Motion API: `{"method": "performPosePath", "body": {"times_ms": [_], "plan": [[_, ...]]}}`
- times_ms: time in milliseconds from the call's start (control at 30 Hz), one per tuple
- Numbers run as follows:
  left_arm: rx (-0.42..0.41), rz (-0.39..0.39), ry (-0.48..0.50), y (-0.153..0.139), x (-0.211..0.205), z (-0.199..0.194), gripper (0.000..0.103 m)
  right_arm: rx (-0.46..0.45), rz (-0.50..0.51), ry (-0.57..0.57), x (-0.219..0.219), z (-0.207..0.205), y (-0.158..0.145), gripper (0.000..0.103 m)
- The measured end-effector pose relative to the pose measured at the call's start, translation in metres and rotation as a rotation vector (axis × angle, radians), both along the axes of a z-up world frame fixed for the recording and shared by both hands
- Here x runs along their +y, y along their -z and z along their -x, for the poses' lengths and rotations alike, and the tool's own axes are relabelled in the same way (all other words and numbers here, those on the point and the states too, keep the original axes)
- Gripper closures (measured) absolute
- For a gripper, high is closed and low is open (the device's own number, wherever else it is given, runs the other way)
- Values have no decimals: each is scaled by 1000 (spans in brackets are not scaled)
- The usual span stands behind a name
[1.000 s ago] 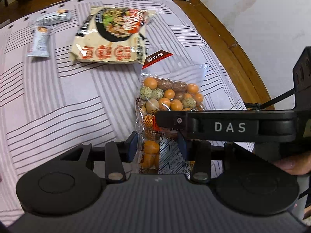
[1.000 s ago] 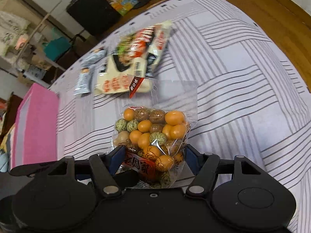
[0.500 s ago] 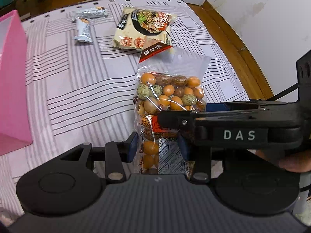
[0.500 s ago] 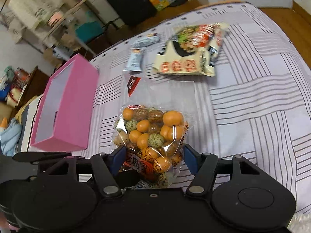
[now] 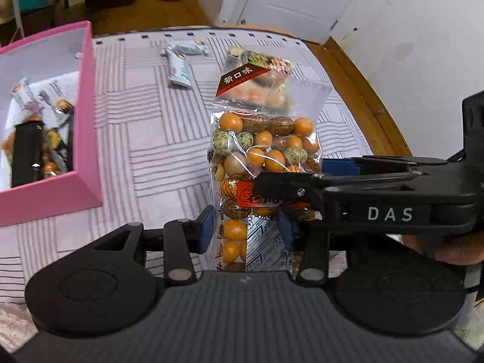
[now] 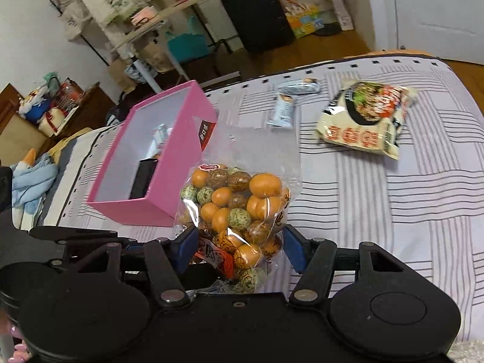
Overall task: Organize snacks
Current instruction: 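Lift and carry the peanut bag with the right gripper over the pink box, then lower the peanut bag into the box and open the right gripper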
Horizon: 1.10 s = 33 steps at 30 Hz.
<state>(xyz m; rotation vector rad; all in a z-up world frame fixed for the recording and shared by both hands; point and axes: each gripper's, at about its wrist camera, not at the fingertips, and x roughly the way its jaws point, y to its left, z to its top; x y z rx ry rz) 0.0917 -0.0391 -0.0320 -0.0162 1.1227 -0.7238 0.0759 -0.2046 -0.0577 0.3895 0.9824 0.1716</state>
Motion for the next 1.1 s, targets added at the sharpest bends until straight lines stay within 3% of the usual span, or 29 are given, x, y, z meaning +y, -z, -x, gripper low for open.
{"method": "performPosePath", "body": {"times_ms": [267,467,667,833,1100], "plan": [[-82,10,-66,-16,41,-5,60,-87,12,-93,37,-21,-24,46],[-133,38,-180,-21,96,-25,60,-99,-34,-139,79,-62,-29,47],[-194,45,-297,-33,150,-56,60,-181,-87,-176,125,-101,-33,47],[-255,23,-364,-32,178,-87,60,-257,-118,-179,151,-131,-23,47],[-204,-24,-402,6,195,-130,60,-170,-140,-168,170,-175,19,47]]}}
